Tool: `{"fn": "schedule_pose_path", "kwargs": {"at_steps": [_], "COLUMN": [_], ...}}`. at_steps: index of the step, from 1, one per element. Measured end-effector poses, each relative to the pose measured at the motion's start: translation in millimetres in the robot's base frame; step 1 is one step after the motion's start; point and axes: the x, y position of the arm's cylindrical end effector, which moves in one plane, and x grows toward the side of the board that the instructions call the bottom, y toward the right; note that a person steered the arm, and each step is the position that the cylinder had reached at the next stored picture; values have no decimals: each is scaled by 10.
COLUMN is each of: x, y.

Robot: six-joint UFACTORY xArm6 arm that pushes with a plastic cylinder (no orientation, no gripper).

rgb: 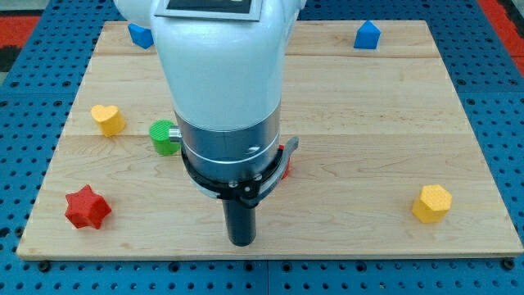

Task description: Slide the red circle to the center right

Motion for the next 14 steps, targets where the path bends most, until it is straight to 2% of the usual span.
{"fn": "schedule_pose_path", "kwargs": {"at_steps": [5, 7, 10, 14], "x": [3, 99, 76, 81], "y": [-1025, -599, -762, -615]}}
